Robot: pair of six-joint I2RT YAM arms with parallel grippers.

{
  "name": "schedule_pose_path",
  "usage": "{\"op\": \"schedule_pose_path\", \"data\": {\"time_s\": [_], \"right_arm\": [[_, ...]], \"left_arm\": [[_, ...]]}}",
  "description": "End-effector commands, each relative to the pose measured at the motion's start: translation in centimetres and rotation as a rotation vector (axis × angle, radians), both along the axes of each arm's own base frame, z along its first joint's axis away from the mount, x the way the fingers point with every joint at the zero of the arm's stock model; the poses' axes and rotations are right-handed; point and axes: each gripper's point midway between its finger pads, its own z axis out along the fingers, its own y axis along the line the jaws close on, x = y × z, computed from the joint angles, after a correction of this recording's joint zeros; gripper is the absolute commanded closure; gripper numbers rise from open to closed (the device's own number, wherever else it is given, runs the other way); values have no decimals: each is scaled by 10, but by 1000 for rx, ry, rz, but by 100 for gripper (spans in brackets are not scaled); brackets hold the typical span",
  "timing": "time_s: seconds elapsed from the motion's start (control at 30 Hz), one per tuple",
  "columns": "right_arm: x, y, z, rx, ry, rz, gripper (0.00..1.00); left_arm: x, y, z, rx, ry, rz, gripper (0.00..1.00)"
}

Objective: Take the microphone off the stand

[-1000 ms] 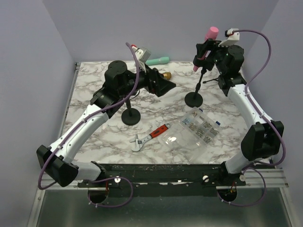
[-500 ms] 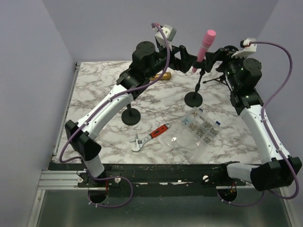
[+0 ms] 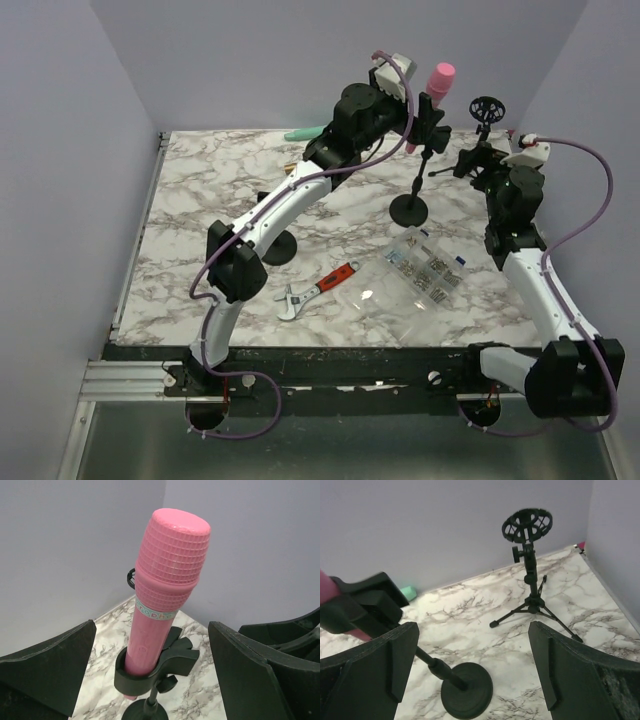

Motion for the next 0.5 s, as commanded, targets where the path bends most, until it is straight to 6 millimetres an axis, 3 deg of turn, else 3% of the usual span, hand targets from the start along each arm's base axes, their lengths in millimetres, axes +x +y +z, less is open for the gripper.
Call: {"op": "schedule_pose_path", "data": {"time_s": [0.0,0.1,0.23,0.33,0.47], "right_arm": [[19,25,-5,-35,-68,252,0],[22,44,-9,-34,-86,464,0],[22,39,-10,7,-135,636,0],[29,48,-19,23,-119,819,0],[22,69,-8,48,-192,1048,0]], "left_arm": [[-1,-16,21,-61,-77,-52,2],[6,-20,14,-70,-80,-43,1],[11,-28,6,-65,-101,-48,3],[18,-27,2,-61,-108,-25,7],[20,-30,0,-66,-121,-29,14]]}}
